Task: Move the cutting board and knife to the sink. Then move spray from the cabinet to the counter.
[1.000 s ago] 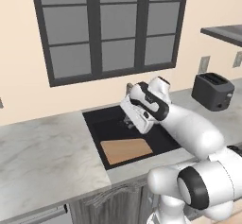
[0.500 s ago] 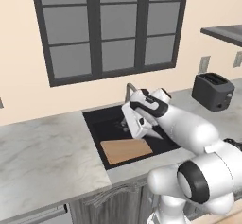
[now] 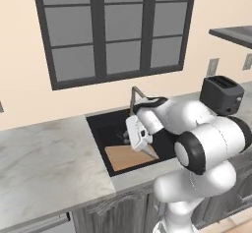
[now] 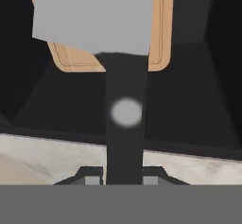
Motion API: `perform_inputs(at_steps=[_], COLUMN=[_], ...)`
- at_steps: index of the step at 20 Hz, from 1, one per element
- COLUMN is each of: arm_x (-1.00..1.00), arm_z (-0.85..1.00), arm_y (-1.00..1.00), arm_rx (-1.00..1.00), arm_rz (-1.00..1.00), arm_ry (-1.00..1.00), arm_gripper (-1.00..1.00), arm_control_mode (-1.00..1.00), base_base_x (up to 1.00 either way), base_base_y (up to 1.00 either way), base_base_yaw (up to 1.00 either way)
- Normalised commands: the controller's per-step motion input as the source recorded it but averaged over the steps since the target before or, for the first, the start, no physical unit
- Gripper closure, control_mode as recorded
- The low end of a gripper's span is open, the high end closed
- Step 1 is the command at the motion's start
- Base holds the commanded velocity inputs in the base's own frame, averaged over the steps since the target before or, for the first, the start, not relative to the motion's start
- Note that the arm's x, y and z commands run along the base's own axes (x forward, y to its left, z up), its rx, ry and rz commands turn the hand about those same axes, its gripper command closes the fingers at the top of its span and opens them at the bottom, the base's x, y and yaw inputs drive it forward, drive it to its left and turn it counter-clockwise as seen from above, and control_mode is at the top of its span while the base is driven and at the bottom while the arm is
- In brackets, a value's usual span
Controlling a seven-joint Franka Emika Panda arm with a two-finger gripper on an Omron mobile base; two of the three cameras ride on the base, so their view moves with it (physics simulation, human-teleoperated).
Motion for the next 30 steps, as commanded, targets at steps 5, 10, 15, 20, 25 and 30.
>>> perform_inputs(at_steps=[5,10,15,20,25,30], arm_x=[0.41,0.17,0.03,0.05,0.14,0.09], arm_z=[-0.29,-0.28,-0.43,-0.37,-0.25,-0.48], arm_y=[0.0,0.0,0.01,0.0,-0.05,-0.04], arm_rx=[0.07,0.02,0.0,0.0,0.0,0.0], arm_rz=[0.0,0.01,0.06,0.14,0.17,0.12], arm_ry=[0.09,0.0,0.0,0.0,0.0,0.0], arm_gripper=[1.0,1.0,1.0,1.0,1.0,1.0], arm_control_mode=[-1.0,-1.0,-1.0,-1.0,-1.0,-1.0], base_base_x=[0.0,0.0,0.0,0.0,0.0,0.0], base_base_y=[0.0,0.0,0.0,0.0,0.0,0.0], base_base_yaw=[0.0,0.0,0.0,0.0,0.0,0.0])
